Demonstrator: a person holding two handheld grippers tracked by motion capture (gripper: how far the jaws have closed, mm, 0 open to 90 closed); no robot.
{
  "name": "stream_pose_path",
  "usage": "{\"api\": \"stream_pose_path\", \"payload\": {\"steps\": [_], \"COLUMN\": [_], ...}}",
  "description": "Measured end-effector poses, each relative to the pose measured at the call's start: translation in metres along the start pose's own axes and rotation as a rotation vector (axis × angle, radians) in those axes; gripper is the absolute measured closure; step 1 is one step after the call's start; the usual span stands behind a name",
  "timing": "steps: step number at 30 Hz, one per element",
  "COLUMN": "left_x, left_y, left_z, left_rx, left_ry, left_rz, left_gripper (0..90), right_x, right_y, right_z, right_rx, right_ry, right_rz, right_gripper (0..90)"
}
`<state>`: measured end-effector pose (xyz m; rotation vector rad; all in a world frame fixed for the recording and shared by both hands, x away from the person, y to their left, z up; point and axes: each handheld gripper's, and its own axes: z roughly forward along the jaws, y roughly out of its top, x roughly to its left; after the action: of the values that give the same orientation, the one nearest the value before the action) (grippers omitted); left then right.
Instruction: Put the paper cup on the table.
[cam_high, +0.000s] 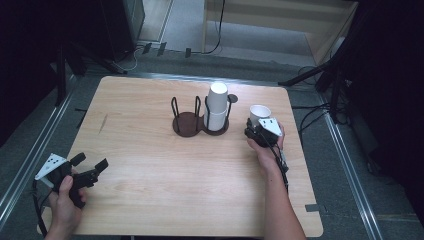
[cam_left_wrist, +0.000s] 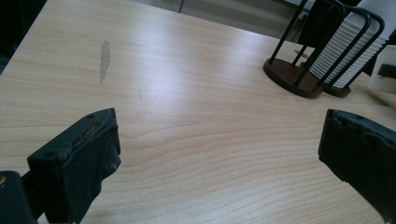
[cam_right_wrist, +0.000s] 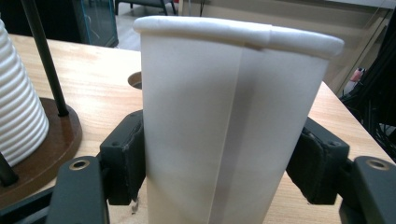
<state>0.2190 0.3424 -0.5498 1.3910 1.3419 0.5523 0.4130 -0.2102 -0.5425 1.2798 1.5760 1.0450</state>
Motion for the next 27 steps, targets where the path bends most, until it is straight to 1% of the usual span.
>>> {"api": "stream_pose_path", "payload": {"steps": [2, 14, 20, 25, 27], "left_x": [0.0000, -0.0012, -0.0012, -0.0017, -0.0018], "left_y": [0.0000, -0.0005, -0.0006, -0.0007, -0.0008], "left_z": [0.0000, 0.0005, 0.0007, 0.0009, 0.0009], "left_rx": [-0.003, -0.002, -0.001, -0.001, -0.001], "left_ry": [-0.001, 0.000, 0.005, 0.005, 0.005], "left_rz": [-0.004, 0.006, 0.006, 0.009, 0.010], "left_gripper": [0.0, 0.0, 0.0, 0.0, 0.0], "right_x": [0.0004, -0.0024, -0.0052, -0.0074, -0.0076], "right_y": [-0.0005, 0.0003, 0.0003, 0.0002, -0.0001], "right_z": [0.0003, 0.0028, 0.0029, 0.0024, 0.0021], "right_rx": [0.010, 0.067, 0.077, 0.092, 0.096], "right_ry": [0.003, 0.023, 0.026, 0.032, 0.037], "right_rz": [0.001, 0.017, 0.046, 0.086, 0.091], "right_gripper": [29.0, 28.2, 27.8, 27.4, 27.4]}}
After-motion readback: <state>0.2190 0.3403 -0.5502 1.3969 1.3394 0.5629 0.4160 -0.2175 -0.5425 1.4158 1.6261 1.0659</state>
